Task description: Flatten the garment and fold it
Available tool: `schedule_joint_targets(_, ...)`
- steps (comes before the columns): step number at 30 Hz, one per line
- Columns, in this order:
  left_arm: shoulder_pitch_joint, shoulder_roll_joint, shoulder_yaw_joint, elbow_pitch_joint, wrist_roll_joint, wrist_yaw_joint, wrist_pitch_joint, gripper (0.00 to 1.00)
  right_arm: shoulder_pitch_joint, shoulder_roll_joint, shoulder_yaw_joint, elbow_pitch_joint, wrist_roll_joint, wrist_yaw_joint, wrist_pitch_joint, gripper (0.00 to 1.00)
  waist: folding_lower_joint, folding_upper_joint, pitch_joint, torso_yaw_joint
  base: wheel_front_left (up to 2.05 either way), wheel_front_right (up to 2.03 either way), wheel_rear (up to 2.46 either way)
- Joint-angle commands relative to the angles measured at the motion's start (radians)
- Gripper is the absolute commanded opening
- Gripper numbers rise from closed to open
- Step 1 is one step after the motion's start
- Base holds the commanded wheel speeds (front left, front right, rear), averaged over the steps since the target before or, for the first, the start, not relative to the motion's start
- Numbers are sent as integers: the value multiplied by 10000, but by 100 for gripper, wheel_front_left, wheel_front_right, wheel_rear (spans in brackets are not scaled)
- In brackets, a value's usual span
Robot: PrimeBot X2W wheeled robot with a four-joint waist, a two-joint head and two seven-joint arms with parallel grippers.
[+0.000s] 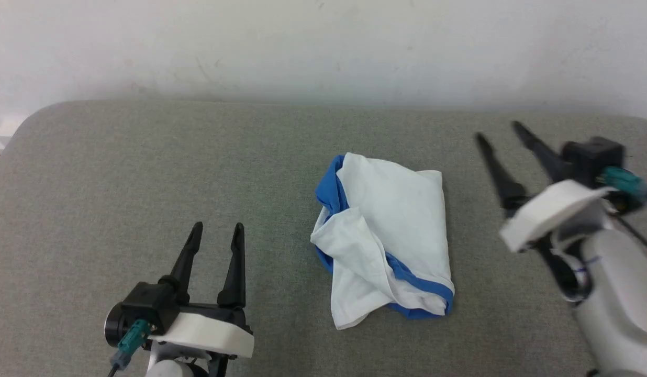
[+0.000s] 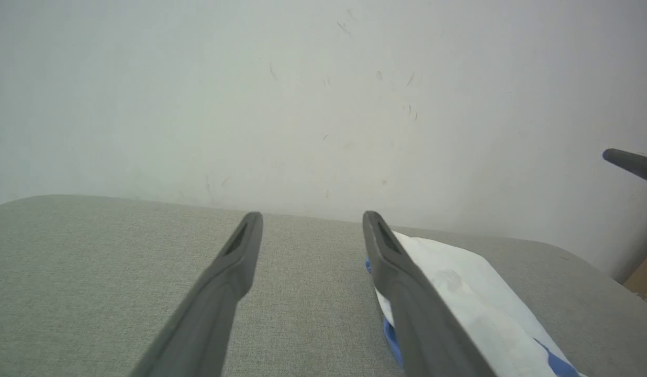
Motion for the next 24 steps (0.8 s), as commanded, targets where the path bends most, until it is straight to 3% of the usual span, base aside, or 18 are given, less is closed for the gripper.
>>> schedule_joint_targets(1, 44, -24, 67, -36, 110, 65, -49, 100, 319, -65, -516, -135, -115, -7, 169, 100, 1, 0, 20, -28, 0, 0, 0)
schedule_joint_targets(5, 11, -32, 124, -61, 161, 95, -49, 100, 1146, -43, -2234, -285, 192, -7, 1284, 100, 1, 0, 59, 22, 0, 0, 0)
schedule_joint_targets(11, -22, -42, 232, -81, 240, 101, -49, 100, 1958, -51, -3954, -132, 1601, -7, 4206, 100, 1, 0, 87, 280, 0, 0, 0)
schedule_joint_targets(12, -22, -42, 232, -81, 240, 101, -49, 100, 1958, -51, -3954, -132, 1601, -7, 4206, 100, 1, 0, 87, 280, 0, 0, 0)
schedule_joint_targets(19, -79, -51, 238, -97, 375, 20, -49, 100, 2036, 1176, -4714, 429, 3983, -7, 8139, 100, 1, 0, 156, 663, 0, 0, 0)
schedule_joint_targets(24, -210, -66, 146, -110, 348, -34, -49, 100, 1509, 1800, -4679, 891, 4491, -7, 8594, 100, 1, 0, 349, 954, 0, 0, 0)
